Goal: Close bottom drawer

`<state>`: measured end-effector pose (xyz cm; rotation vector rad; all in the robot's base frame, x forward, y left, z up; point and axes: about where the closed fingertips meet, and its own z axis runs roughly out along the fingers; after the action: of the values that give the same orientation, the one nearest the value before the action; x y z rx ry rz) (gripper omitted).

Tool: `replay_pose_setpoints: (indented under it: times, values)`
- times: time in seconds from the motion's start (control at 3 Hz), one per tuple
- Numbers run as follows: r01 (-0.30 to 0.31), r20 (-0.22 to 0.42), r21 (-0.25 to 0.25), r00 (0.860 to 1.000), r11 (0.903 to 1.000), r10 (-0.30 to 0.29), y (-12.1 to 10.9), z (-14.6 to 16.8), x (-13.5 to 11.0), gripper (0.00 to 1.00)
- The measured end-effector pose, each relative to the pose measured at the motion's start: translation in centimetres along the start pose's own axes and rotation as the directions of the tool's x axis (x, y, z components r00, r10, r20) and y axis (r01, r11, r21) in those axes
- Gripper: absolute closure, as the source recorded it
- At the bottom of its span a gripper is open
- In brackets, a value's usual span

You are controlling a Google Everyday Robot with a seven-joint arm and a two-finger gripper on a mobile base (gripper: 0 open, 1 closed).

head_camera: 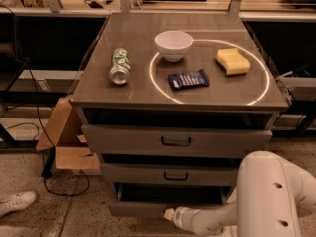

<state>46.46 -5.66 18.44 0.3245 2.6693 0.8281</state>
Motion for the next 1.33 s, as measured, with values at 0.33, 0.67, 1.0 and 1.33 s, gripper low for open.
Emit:
replay_pose_setpoints:
  times: [0.33,0.67,1.0,1.33]
  values:
    - [-0.005,0.006,0.000,1.000,1.0000,0.005,0.1,0.0,-0.1,1.00]
    - [0.015,0.039,-0.019,0.999,0.9997,-0.014,1.6,0.8,-2.1,1.00]
    - [0.043,0.074,-0.042,0.996,0.9982,-0.040,3.7,1.9,-4.5,1.00]
    - [0.068,0.102,-0.060,0.993,0.9959,-0.062,5.5,2.6,-6.3,1.00]
